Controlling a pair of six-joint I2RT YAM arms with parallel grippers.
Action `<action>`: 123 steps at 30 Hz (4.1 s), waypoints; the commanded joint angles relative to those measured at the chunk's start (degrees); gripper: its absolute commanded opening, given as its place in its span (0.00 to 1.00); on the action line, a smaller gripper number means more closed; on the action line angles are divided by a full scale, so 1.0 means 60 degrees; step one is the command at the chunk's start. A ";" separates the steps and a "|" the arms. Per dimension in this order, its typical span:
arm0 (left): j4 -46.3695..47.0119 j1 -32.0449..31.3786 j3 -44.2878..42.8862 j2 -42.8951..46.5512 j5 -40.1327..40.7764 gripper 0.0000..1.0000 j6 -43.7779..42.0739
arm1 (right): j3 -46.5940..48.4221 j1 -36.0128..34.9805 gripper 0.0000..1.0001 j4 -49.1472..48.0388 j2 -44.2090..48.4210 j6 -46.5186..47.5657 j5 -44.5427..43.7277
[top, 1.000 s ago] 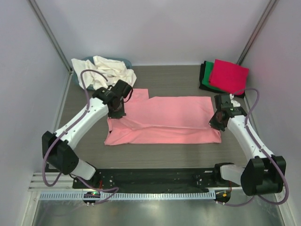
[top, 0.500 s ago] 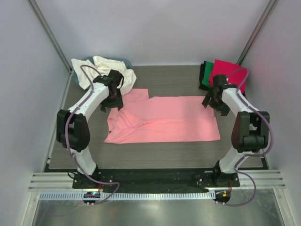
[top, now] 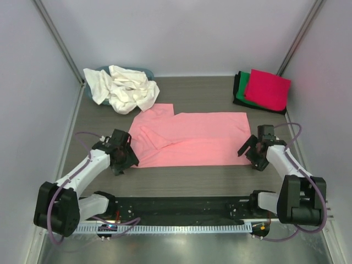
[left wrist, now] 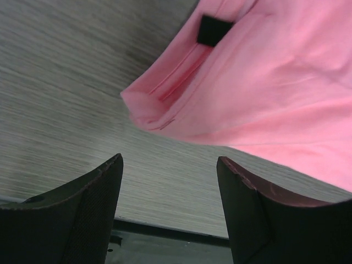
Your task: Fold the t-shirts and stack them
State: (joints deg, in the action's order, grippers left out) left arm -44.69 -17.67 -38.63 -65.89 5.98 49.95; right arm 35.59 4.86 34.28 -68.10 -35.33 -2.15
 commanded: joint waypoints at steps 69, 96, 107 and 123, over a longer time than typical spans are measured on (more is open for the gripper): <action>0.0327 0.0909 -0.1822 0.2899 0.1713 0.94 0.1109 | 1.2334 0.0479 1.00 0.4366 0.1771 -0.7338 0.5410; 0.2673 0.0353 -0.8662 -0.7796 0.1391 0.89 -0.0870 | 1.0986 -0.0180 1.00 0.3325 0.1256 -0.7339 0.6351; 0.1737 -0.0394 -1.1341 -0.9964 0.2020 0.88 -0.0679 | 1.0285 -0.0283 1.00 0.2739 0.1284 -0.7646 0.6277; -0.0008 -0.0951 -1.2738 -1.1300 0.3573 0.84 0.0038 | 0.8660 -0.0679 1.00 0.2943 0.1623 -0.6666 0.6057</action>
State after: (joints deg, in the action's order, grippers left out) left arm -42.81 -23.18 -117.36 -137.49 23.18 48.16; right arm 89.73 1.26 52.77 -59.57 -78.39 33.80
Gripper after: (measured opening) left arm 0.846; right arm 0.996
